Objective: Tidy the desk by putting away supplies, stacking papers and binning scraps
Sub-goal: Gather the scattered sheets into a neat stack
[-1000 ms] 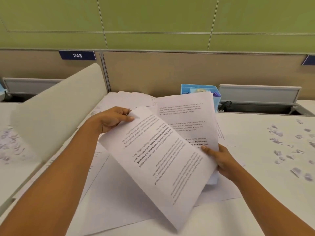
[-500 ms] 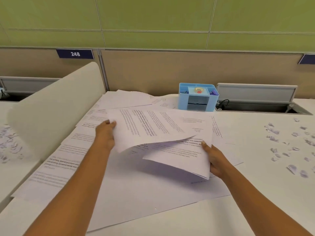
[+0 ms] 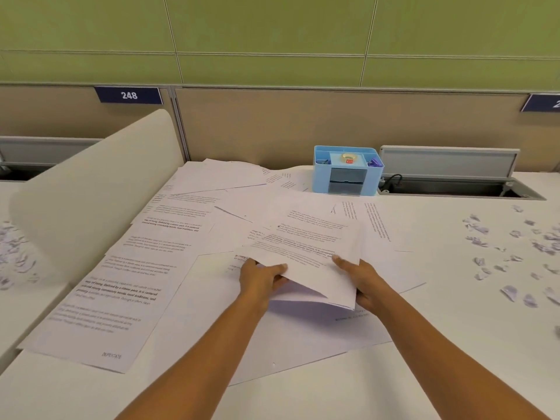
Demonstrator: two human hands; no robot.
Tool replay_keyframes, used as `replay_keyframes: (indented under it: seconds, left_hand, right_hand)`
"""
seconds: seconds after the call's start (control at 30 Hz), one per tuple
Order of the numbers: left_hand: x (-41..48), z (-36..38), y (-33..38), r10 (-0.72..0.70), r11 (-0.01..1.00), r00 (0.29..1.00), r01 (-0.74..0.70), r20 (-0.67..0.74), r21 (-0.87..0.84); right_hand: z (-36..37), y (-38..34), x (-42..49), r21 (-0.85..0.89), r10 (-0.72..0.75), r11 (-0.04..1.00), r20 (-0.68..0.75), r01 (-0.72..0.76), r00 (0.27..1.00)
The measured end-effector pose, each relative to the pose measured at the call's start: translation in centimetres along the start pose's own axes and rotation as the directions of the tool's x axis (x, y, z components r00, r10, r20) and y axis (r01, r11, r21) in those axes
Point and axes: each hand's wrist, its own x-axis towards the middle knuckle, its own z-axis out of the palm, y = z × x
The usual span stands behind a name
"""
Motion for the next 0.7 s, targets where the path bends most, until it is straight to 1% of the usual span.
replay_keyframes:
  seconds: [0.07,0.13,0.17,0.23,0.3,0.33,0.37,0.43,0.5,0.53,0.57,0.6,0.7]
  left_hand:
    - [0.5,-0.3,-0.3,0.024,1.0,0.999,-0.024,-0.032,0.009]
    - [1.2,-0.9,-0.1,0.065,0.998,0.993,-0.062,-0.097,0.029]
    - [1.5,-1.3,0.3,0.079,0.995,0.987,-0.07,-0.138,0.066]
    - [2.0,-2.2,1.4,0.113,0.983,0.97,-0.078,-0.215,0.166]
    - [2.5,-3.1,2.8,0.131,0.967,0.965,-0.074,-0.227,0.245]
    - [2.9,-3.5,3.4,0.115,0.962,0.975,-0.062,-0.188,0.265]
    - [3.1,-3.8,3.9,0.076,0.96,0.99,-0.04,-0.121,0.278]
    - [3.0,-4.3,4.9,-0.039,0.964,0.997,0.018,0.074,0.265]
    - [2.6,-4.5,5.4,-0.133,0.976,0.958,0.082,0.254,0.202]
    - [2.4,-4.4,5.5,-0.133,0.982,0.939,0.083,0.317,0.167]
    - [2.1,-4.1,5.5,-0.097,0.987,0.935,0.045,0.341,0.155]
    - [2.0,-3.9,5.5,-0.036,0.987,0.941,-0.019,0.336,0.161]
    - [1.4,-3.1,6.1,0.144,0.964,0.934,-0.208,0.328,0.167]
  right_hand:
    - [0.1,0.2,-0.1,-0.054,-0.044,0.998,-0.02,0.043,0.999]
    - [0.0,0.1,-0.1,-0.091,-0.073,0.994,-0.062,0.068,0.995]
    - [-0.2,0.0,0.0,-0.098,-0.085,0.992,-0.067,0.078,0.994]
    - [-0.8,-0.3,0.1,-0.115,-0.11,0.988,-0.038,0.105,0.993]
    - [-1.5,-0.7,-0.2,-0.134,-0.124,0.983,0.026,0.126,0.992]
    - [-1.7,-1.0,-0.5,-0.137,-0.126,0.981,0.071,0.135,0.989]
    - [-1.9,-1.1,-0.8,-0.136,-0.128,0.98,0.116,0.143,0.985]
    - [-1.9,-1.4,-1.3,-0.128,-0.136,0.978,0.193,0.162,0.972]
    - [-1.6,-1.6,-1.6,-0.118,-0.143,0.977,0.247,0.176,0.958]
    - [-1.3,-1.7,-1.6,-0.118,-0.142,0.977,0.269,0.179,0.953]
    - [-0.9,-1.8,-1.6,-0.129,-0.14,0.975,0.287,0.183,0.948]
    - [-0.6,-2.0,-1.7,-0.149,-0.142,0.97,0.294,0.192,0.945]
    - [0.6,-2.8,-1.6,-0.175,-0.189,0.955,0.268,0.24,0.945]
